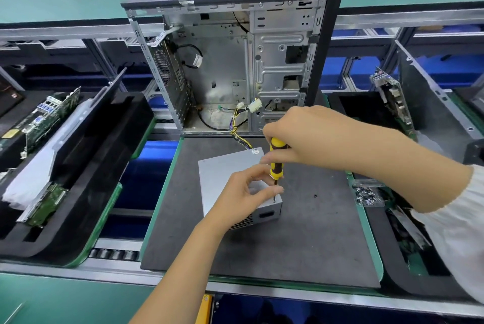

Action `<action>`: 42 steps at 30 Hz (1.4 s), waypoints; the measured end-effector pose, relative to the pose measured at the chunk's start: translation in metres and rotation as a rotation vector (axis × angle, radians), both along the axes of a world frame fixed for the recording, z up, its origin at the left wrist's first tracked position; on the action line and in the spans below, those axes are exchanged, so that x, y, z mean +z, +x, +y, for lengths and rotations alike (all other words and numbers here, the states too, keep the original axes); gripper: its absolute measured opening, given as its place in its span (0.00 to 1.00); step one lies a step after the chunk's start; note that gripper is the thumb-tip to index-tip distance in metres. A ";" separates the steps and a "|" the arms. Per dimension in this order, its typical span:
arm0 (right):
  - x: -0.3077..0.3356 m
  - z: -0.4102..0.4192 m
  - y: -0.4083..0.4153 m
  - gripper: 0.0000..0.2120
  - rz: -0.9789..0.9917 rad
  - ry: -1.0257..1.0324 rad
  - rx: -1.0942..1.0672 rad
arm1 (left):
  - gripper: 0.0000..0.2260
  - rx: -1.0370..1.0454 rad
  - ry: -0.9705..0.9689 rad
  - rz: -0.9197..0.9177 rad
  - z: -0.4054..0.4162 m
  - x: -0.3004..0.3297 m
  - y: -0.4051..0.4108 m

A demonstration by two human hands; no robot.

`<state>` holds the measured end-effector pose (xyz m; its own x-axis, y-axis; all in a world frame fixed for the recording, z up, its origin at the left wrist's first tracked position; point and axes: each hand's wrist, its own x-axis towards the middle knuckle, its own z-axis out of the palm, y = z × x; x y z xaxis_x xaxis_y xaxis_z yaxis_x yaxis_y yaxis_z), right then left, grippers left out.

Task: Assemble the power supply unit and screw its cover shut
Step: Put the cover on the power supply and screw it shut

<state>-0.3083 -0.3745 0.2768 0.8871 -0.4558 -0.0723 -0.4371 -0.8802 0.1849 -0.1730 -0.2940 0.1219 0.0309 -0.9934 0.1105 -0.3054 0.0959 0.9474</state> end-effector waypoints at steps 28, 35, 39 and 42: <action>0.011 0.003 0.002 0.12 0.109 0.116 0.079 | 0.13 -0.028 0.009 -0.023 -0.002 0.012 0.002; 0.009 0.014 0.012 0.30 0.140 -0.225 -0.190 | 0.02 -0.089 0.083 0.065 -0.006 0.009 -0.001; 0.005 0.014 0.000 0.18 0.101 -0.034 -0.136 | 0.06 -0.121 0.033 0.105 -0.010 0.010 0.001; 0.005 0.012 -0.001 0.06 0.111 0.142 -0.022 | 0.10 -0.147 0.024 0.098 -0.011 0.012 0.004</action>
<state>-0.3097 -0.3621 0.2821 0.8602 -0.4528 -0.2346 -0.4401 -0.8915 0.1074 -0.1693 -0.3049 0.1343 -0.1054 -0.9903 0.0905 -0.1958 0.1098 0.9745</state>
